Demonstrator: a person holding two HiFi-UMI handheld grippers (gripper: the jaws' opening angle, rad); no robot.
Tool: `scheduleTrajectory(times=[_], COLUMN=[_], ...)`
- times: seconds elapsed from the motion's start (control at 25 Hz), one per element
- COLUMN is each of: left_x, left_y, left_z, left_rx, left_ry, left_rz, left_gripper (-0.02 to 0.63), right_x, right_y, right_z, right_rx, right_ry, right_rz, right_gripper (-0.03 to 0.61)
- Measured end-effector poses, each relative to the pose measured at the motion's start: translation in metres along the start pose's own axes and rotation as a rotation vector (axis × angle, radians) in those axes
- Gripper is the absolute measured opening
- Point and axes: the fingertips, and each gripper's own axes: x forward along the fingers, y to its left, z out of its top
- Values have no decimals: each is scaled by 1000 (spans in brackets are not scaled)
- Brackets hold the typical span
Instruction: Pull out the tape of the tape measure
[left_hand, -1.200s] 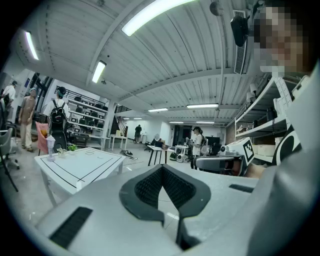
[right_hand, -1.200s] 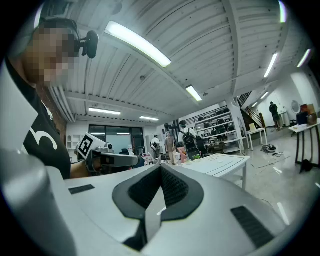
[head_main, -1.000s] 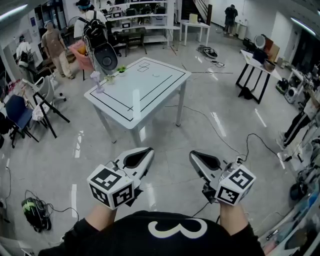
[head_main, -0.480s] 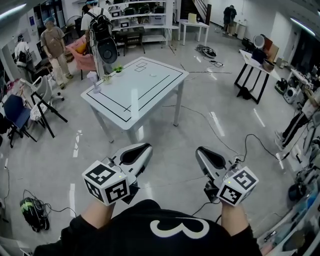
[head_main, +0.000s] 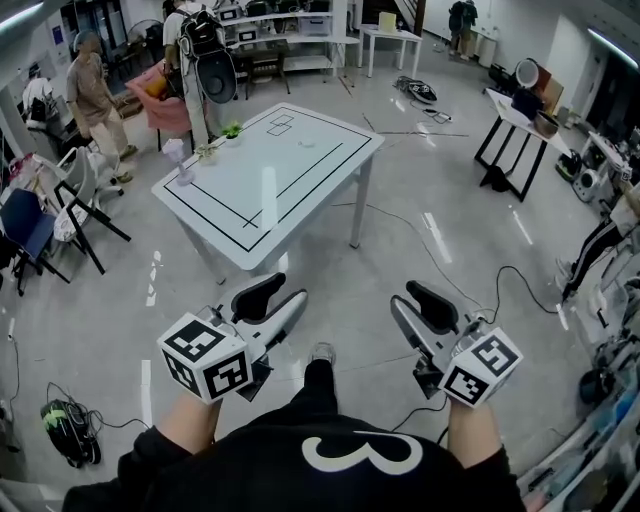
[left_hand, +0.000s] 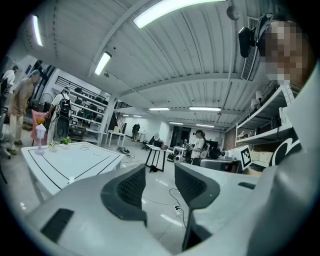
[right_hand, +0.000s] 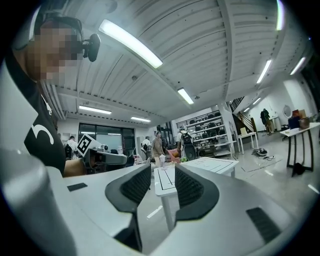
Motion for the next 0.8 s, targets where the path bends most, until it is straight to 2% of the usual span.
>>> scheduleTrajectory(times=[0.12,0.2,0.48,0.8], left_x=[30,55,154,255], left_y=[35,65,181,313], left_z=[3,7,38,63], left_rx=[-10,-27,-35,-60], left_ry=[6,11,39,77], left_rz=[-3,-1,32,94], left_gripper=[181,185,192,198], right_x=[34,61,172,303], right_y=[-29,-53,-162,-271], right_z=[-6,-8,6,10], right_rx=[-4,1,17,31], right_ry=[30,47,77,142], right_rz=[5,11,4,12], right_gripper=[151,192,247,258])
